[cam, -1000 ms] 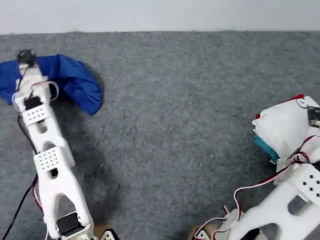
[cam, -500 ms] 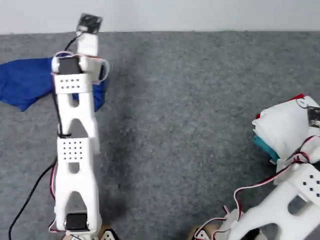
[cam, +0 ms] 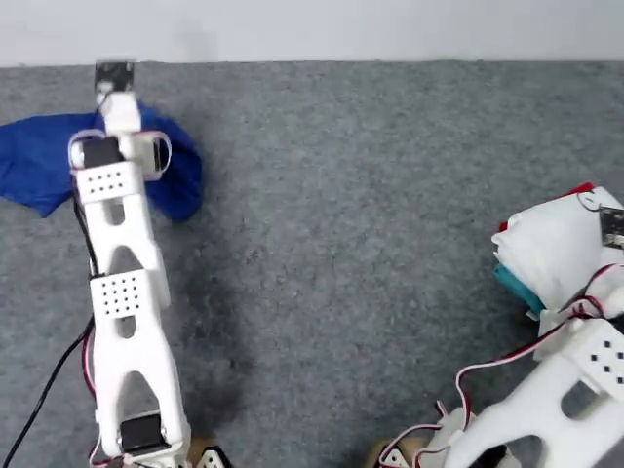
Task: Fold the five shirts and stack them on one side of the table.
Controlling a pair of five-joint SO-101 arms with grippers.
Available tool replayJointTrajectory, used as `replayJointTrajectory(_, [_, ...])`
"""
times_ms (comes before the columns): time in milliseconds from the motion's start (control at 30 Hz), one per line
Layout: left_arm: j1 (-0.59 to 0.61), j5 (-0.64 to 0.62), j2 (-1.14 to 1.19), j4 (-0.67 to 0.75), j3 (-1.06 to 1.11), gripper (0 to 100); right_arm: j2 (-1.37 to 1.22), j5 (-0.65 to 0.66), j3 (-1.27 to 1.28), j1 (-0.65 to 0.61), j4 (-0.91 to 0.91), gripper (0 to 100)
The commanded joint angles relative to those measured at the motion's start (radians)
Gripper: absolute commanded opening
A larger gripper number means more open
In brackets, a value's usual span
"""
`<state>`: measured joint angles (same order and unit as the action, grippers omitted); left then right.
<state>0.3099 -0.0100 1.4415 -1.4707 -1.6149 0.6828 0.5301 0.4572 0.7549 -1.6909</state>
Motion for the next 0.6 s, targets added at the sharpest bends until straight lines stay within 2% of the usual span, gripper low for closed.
replayJointTrajectory(0, [0.015,-0.009,0.029,0.048,-0.064,13,0.033,0.003,-0.032,-0.008,-0.002,18.4])
replayJointTrajectory(133, [-0.032,-0.008,0.032,0.097,-0.061,1,0.033,0.002,-0.031,-0.008,-0.002,18.4])
replayJointTrajectory(233, [-0.086,-0.008,0.034,0.069,-0.061,1,0.033,0.002,-0.031,-0.007,-0.002,18.4])
replayJointTrajectory(333, [-0.138,-0.006,0.020,-0.014,-0.064,1,0.033,0.002,-0.031,-0.004,-0.002,18.4])
replayJointTrajectory(500, [-0.219,0.038,-0.114,-0.296,-0.058,1,0.033,0.002,-0.031,-0.004,-0.002,18.4])
replayJointTrajectory(567, [-0.226,0.031,-0.172,-0.288,-0.044,1,0.033,0.002,-0.031,-0.005,-0.002,18.4])
